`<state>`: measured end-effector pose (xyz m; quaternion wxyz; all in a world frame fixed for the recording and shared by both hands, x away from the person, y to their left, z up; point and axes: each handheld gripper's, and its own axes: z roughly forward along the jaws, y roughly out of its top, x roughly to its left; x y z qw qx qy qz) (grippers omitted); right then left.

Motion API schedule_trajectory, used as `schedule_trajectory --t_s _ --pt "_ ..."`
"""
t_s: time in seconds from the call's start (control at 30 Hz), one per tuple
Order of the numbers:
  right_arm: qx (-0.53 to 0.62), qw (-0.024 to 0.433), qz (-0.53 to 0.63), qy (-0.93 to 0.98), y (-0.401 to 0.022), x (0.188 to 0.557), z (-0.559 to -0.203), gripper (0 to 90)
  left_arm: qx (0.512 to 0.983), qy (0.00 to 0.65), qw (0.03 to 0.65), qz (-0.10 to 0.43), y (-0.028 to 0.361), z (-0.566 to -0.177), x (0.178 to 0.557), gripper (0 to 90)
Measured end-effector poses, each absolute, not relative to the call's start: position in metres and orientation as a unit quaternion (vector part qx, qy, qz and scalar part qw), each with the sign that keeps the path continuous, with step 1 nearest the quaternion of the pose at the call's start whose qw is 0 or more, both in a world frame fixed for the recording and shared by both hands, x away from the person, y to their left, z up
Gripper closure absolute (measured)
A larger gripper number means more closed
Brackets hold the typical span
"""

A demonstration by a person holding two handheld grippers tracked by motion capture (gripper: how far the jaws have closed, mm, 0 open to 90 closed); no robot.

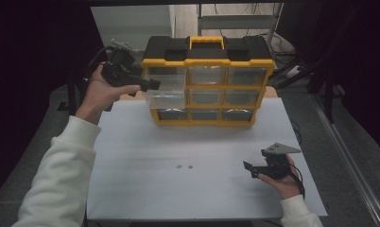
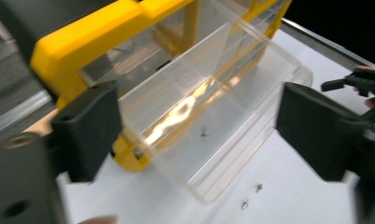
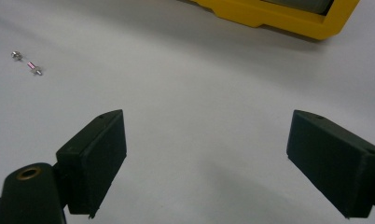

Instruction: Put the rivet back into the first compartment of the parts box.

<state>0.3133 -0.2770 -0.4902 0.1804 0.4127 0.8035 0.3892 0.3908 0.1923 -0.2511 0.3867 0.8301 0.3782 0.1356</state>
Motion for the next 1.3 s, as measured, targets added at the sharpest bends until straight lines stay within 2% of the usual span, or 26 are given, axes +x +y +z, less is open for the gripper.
schedule_trajectory --t_s 0.13,0.53,0.93,1.3 --pt "0.413 0.18 0.388 0.804 -0.277 0.313 -0.49 12.1 0.838 0.368 0.379 0.135 0.2 -0.256 0.38 7.0" --pt "0.413 0.18 0.385 0.805 -0.275 0.314 -0.491 12.1 0.843 0.364 0.37 0.14 0.217 -0.285 0.346 6.7" --pt "0.414 0.183 0.381 0.806 -0.274 0.314 -0.492 12.1 0.843 0.381 0.363 0.112 0.231 -0.347 0.329 8.3" --pt "0.412 0.184 0.377 0.809 -0.273 0.314 -0.494 12.1 0.855 0.378 0.34 0.103 0.213 -0.406 0.32 9.0"
